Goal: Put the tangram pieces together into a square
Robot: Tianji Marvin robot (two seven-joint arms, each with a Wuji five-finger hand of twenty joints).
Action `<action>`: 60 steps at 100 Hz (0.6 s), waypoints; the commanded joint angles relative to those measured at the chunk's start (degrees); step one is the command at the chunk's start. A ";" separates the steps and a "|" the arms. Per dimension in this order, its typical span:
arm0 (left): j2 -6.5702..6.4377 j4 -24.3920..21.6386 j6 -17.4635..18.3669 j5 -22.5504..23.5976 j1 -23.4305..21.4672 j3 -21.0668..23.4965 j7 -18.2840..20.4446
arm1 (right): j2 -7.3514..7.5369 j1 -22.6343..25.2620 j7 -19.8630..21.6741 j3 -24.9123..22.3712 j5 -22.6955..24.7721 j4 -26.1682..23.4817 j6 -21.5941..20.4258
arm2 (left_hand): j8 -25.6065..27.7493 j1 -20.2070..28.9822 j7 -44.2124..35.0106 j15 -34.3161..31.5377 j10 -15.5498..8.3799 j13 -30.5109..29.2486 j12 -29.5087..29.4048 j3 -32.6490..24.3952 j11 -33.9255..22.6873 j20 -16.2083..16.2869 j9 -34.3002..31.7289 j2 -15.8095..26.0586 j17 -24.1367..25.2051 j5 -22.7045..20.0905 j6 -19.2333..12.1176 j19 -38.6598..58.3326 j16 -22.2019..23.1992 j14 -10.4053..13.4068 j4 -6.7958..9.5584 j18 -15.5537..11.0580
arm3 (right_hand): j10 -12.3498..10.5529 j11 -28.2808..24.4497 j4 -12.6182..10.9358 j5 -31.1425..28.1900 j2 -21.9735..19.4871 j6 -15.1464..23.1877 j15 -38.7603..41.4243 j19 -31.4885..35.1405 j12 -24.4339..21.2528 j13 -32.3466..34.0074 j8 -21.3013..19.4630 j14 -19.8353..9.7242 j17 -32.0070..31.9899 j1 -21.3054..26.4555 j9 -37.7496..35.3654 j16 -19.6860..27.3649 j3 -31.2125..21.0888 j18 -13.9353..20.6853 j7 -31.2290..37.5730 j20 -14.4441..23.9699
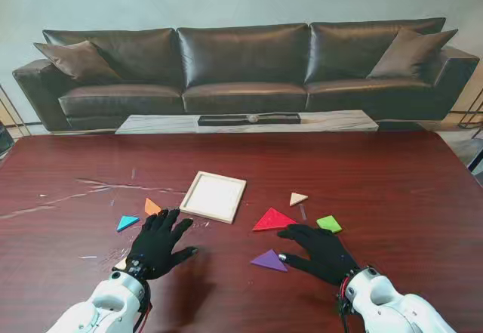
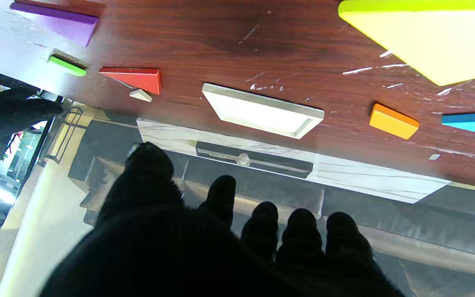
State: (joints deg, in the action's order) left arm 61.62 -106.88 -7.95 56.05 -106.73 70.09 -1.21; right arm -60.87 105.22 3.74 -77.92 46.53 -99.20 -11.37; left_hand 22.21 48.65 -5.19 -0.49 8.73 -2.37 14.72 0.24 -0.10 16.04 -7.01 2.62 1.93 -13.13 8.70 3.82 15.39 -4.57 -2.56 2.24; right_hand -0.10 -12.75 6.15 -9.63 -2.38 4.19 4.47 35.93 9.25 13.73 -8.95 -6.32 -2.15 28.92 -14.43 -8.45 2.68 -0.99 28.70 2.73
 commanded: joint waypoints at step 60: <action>-0.11 -0.06 0.07 -0.01 -0.06 -0.05 0.23 | 0.02 0.24 0.11 0.32 -0.15 -0.08 0.36 | 0.53 2.28 -0.44 -0.62 -0.73 0.58 0.22 0.63 -0.31 0.79 1.10 1.19 0.51 -0.30 -0.12 -0.36 0.24 -0.16 2.45 0.21 | -0.05 -0.99 -0.90 -0.97 -1.60 0.03 0.12 0.63 0.37 1.10 1.30 0.27 0.13 0.38 -1.74 0.53 0.44 0.27 0.67 -1.10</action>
State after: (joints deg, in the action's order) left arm 61.61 -106.93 -8.04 56.31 -106.92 70.25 -1.22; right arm -60.86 104.89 3.91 -77.54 46.07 -99.03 -11.26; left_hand 22.21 48.65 -5.19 -0.49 8.73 -2.37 14.72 0.24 -0.10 16.04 -7.02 2.62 1.93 -13.16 8.70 3.82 15.39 -4.57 -2.56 2.27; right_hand -0.10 -12.85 6.15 -9.64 -2.40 4.19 4.47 35.94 9.26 13.74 -8.41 -6.31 -2.14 28.93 -14.43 -8.45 2.68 -0.99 28.72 2.73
